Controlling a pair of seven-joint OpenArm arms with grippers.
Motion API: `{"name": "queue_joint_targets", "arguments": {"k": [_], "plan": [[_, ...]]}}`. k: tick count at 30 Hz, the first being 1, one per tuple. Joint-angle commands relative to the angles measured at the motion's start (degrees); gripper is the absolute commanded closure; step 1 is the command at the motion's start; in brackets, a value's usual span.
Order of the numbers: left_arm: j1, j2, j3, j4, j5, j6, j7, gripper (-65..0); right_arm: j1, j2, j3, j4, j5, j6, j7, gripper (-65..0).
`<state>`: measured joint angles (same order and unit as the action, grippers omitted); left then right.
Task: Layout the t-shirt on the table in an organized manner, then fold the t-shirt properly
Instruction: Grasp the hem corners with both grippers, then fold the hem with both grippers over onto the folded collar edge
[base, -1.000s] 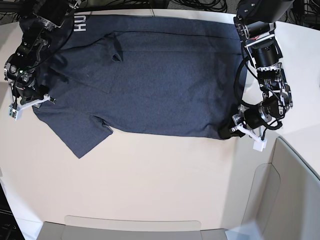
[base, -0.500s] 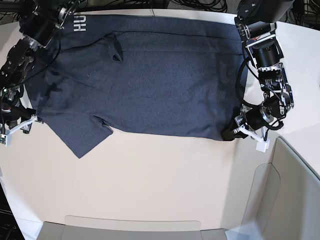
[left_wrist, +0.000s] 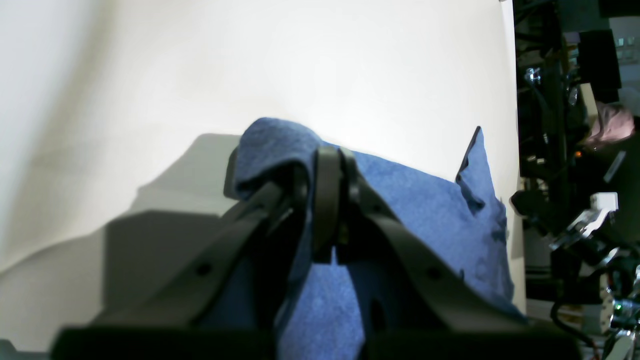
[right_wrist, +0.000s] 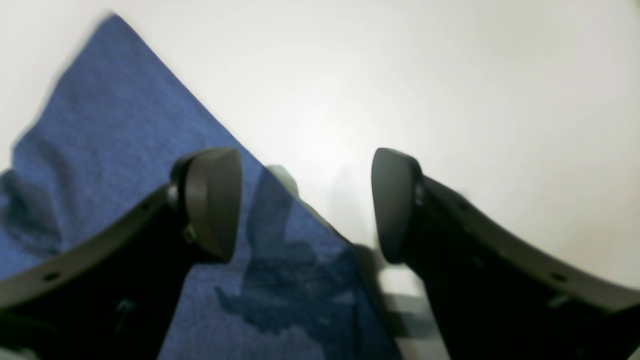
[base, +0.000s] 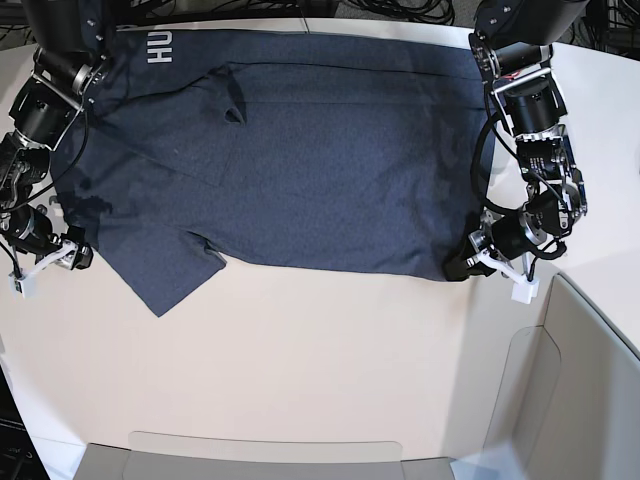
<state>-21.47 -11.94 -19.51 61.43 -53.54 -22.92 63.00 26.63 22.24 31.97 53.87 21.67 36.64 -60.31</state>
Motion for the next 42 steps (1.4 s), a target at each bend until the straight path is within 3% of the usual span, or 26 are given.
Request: {"name": "queue_joint_targets", "arguments": {"k": [1,8,16,23,25,28,29,35,42], "plan": [[-1.6,-0.8,-0.1,1.0,-1.4,-0.6,-0.6,0.0,2.6,0.9,0.0,-0.9,1.3,2.3,1.2,-40.8],[-1.6,-0.8,-0.1,1.0,-1.4,-0.6,-0.6,0.0,2.9,-0.3,-0.2,-5.0,1.2,2.6,1.3,-40.8],[-1.6,-0.8,-0.1,1.0,-1.5,-0.6,-0.6,0.0,1.8,-1.1,-13.7,-4.5,1.6,2.6,2.4,-40.8],[-1.6,-0.8,-0.1,1.0,-1.4,-0.6,-0.6,0.0,0.1,-1.6,-14.9,-4.6,1.3,2.4,5.2,-39.8],[-1.6,-0.8,-0.1,1.0,-1.3,-0.6,-0.6,0.0,0.0,-1.7,-15.0,-4.6,1.3,2.4,5.1,-32.5],[-1.6,-0.8,0.1,1.0,-1.3,-0.6,-0.6,0.0,-0.4,-1.7,-15.0,-4.6,1.2,2.4,5.1,-5.4],[-1.6,-0.8,0.2,1.0,-1.3,-0.6,-0.6,0.0,-0.7,-1.7,-15.0,-4.6,1.2,2.4,5.2,0.0],[-1.5,-0.8,0.4,1.0,-1.5,-0.7,-0.6,0.0,-1.4,-1.7,-15.0,-2.8,1.3,2.4,5.2,0.0],[-1.0,-0.6,0.0,6.2,-1.6,-0.7,0.0,0.0,-5.7,-1.2,-15.0,12.6,1.2,2.4,4.9,0.0]]}}
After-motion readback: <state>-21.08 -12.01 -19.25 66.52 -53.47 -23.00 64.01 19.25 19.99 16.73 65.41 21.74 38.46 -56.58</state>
